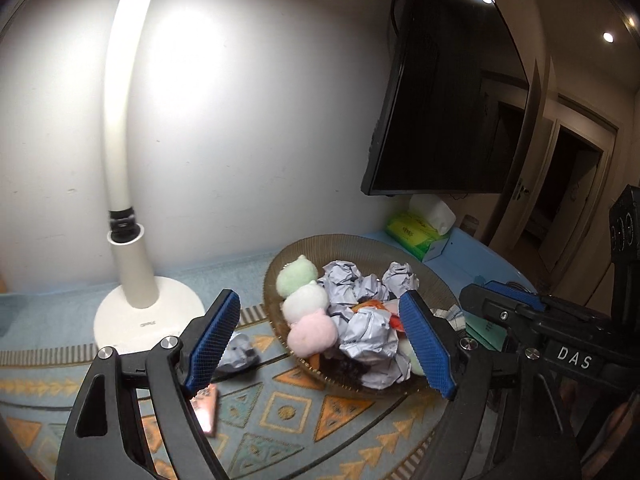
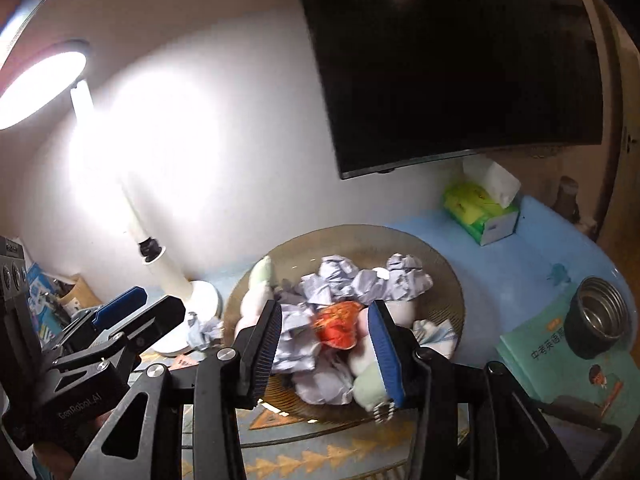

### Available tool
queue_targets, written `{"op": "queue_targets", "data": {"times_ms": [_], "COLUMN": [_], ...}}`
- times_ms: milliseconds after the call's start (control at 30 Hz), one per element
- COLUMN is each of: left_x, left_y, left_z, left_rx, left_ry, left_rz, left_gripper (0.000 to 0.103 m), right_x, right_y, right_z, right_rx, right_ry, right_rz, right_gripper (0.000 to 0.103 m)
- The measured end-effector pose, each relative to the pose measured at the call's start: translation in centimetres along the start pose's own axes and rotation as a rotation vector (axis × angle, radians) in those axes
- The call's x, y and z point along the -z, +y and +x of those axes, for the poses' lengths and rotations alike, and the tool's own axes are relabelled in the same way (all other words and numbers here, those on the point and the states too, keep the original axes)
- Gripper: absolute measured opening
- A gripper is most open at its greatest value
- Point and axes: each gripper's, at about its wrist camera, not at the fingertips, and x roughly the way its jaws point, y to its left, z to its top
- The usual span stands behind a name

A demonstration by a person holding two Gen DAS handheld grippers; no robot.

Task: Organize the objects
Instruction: 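Carry paper ball and plaid bow into the amber bowl, open both grippers, then withdraw both grippers and reach toward the snack box and green plush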

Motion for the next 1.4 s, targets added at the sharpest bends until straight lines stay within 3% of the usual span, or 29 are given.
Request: {"op": "queue_targets", "data": {"times_ms": [67,133,167,267,367,467,533,633,700,900,1400], "left_x": [0.7,2.1,3.1,7.5,11.7,14.0,14.4,14.5,14.7,14.9,15.0], "left_y": [1.1,2.5,3.5,7.0,10.0,12.2,12.7,12.4,12.4,12.7,12.8], "left_z": [-2.9,-5.4,-6.4,-8.1,-8.0,-7.4,-6.7,-6.3,-5.8,-5.9,-5.8], "left_rx": [-0.025,-0.072,-0.1,-0.189,-0.292,-0.309,-0.323,-0.31,-0.304,-0.308,-0.309], "left_ry": [-0.02,-0.023,-0.017,0.018,0.053,0.068,0.092,0.104,0.138,0.141,0.15], "left_rz": [-0.014,-0.023,-0.034,-0.078,-0.124,-0.188,-0.204,-0.193,-0.194,-0.218,-0.221], "left_gripper": [0.082,0.091,0.103,0.102,0.102,0.102,0.102,0.102,0.102,0.102,0.102], "right_x": [1.0,2.7,3.9,8.8,14.0,17.0,16.9,16.8,16.7,16.5,16.4], "right_y": [2.5,5.3,6.8,10.2,12.6,13.6,13.7,13.2,12.9,12.7,12.5], "right_z": [-1.0,-1.7,-1.9,-1.3,0.3,1.8,2.0,2.3,2.7,2.6,2.5], "right_rx": [-0.048,-0.112,-0.127,-0.174,-0.153,-0.11,-0.111,-0.114,-0.091,-0.076,-0.062], "right_ry": [0.004,0.016,0.022,0.038,0.04,0.042,0.039,0.046,0.058,0.057,0.048], "right_rz": [-0.041,-0.091,-0.116,-0.191,-0.255,-0.311,-0.326,-0.307,-0.296,-0.282,-0.279], "right_gripper": [0.046,0.054,0.057,0.061,0.061,0.061,0.062,0.08,0.082,0.09,0.092]}}
